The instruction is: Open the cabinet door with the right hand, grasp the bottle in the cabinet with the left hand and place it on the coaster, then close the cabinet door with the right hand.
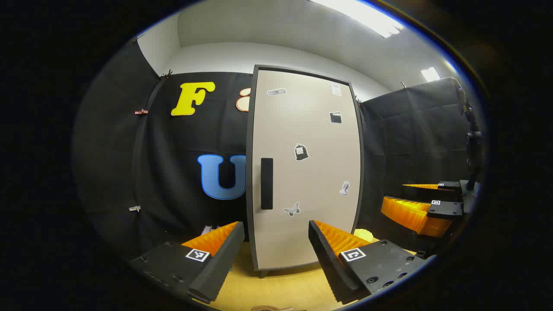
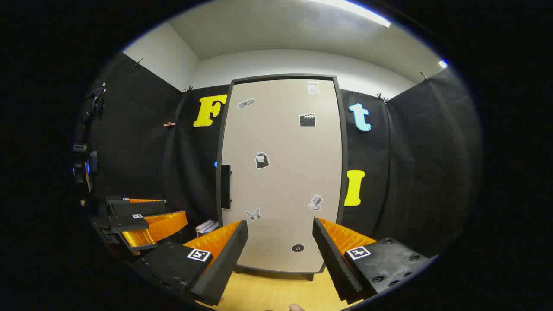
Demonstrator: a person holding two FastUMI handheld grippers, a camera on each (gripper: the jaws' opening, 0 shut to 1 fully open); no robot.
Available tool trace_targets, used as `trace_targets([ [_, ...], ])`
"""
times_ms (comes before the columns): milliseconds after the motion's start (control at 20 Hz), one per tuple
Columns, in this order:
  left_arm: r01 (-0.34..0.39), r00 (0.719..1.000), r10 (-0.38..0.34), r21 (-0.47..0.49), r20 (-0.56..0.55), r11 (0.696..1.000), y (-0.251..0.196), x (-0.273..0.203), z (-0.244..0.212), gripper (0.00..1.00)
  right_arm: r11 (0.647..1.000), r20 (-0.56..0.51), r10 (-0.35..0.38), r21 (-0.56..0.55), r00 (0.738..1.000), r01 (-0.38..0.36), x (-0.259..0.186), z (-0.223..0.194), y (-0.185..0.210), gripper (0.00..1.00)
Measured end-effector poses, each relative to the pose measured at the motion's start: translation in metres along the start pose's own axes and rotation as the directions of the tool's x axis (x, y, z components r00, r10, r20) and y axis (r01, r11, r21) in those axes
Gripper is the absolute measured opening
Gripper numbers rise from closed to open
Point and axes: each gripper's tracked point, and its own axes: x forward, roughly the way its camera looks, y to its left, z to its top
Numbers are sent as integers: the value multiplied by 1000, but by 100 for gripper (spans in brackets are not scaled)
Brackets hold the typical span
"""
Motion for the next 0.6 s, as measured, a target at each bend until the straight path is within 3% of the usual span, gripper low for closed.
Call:
trace_targets([
  [400, -3, 1000, 3, 7, 4, 1000, 1, -5, 3, 94, 1000, 8, -22, 10, 1000, 21, -3, 5, 1, 98],
  [600, 1, 1000, -1, 9, 4, 1000, -2, -6, 3, 94, 1000, -16, 18, 24, 1000, -18, -7, -1, 15, 97],
])
